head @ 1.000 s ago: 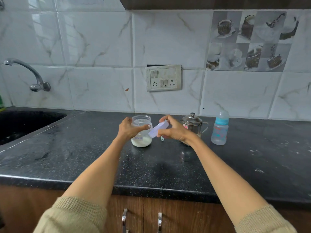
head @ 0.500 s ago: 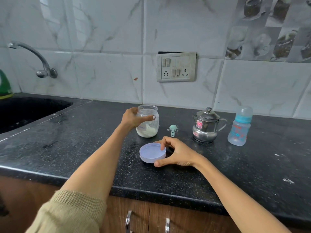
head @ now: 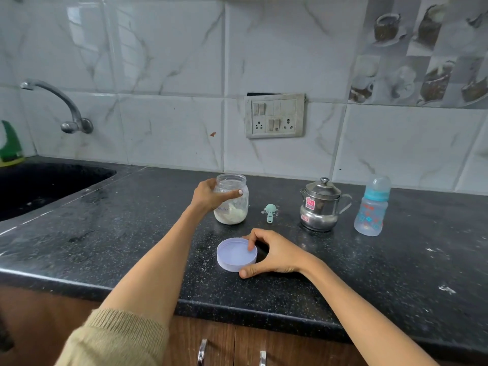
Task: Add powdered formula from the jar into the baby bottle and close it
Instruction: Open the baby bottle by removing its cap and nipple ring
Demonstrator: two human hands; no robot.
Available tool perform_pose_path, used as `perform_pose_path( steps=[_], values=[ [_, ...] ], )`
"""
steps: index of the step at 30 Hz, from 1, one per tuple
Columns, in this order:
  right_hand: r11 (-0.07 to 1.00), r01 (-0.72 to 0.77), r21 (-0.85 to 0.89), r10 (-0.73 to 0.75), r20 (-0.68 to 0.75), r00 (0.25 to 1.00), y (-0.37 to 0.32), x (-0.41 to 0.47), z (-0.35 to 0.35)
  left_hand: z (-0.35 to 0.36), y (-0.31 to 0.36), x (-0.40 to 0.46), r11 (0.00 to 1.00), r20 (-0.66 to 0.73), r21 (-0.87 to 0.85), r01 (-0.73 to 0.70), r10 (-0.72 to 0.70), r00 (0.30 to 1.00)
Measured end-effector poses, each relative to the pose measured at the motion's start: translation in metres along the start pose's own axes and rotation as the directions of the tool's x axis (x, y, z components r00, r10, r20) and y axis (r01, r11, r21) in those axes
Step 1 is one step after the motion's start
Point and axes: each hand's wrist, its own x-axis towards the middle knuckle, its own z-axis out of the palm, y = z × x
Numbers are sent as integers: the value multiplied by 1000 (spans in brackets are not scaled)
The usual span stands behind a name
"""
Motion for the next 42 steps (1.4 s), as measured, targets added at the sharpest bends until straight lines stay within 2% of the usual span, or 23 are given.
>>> perform_pose_path(
  steps=[3, 6, 9, 12, 15, 18, 20, 24, 29, 33, 36, 42],
  values=[
    [999, 3, 32, -3, 7, 1000, -4, -2, -2, 3, 6, -9, 1000, -71, -14, 4, -5, 997],
    [990, -10, 141, 11, -1, 1000, -7, -8, -10, 7, 12, -19, 994, -242, -94, -49, 24, 970],
    [981, 17, 194, 7, -122, 993, -8, -17, -26, 12, 22, -32, 984, -355, -107, -145, 99, 930],
    [973, 55, 225, 8, -270, 963, -11, -34, -49, 26, 42, -49, 972, -374, -99, -214, 163, 913],
    [965, 96, 244, 18, -427, 904, -16, -57, -76, 51, 69, -72, 951, -313, -116, -286, 238, 919],
    [941, 142, 306, 73, -597, 799, -13, -80, -101, 86, 93, -90, 937, -208, -135, -322, 291, 934],
    [950, 134, 282, 99, -678, 728, -7, -95, -115, 111, 107, -101, 925, -153, -152, -348, 326, 933],
    [946, 122, 301, 159, -756, 635, 11, -119, -138, 159, 129, -119, 911, -21, -205, -358, 362, 932],
    [929, 48, 366, 278, -779, 562, 46, -133, -162, 214, 134, -124, 938, 170, -205, -281, 317, 933],
    [896, -61, 439, 399, -740, 541, 80, -131, -171, 250, 129, -117, 955, 254, -183, -232, 274, 928],
    [865, -148, 480, 470, -670, 575, 105, -121, -174, 272, 123, -104, 958, 266, -186, -218, 263, 928],
    [865, -215, 453, 480, -627, 614, 129, -96, -177, 297, 121, -85, 953, 217, -200, -227, 269, 938]
  ],
)
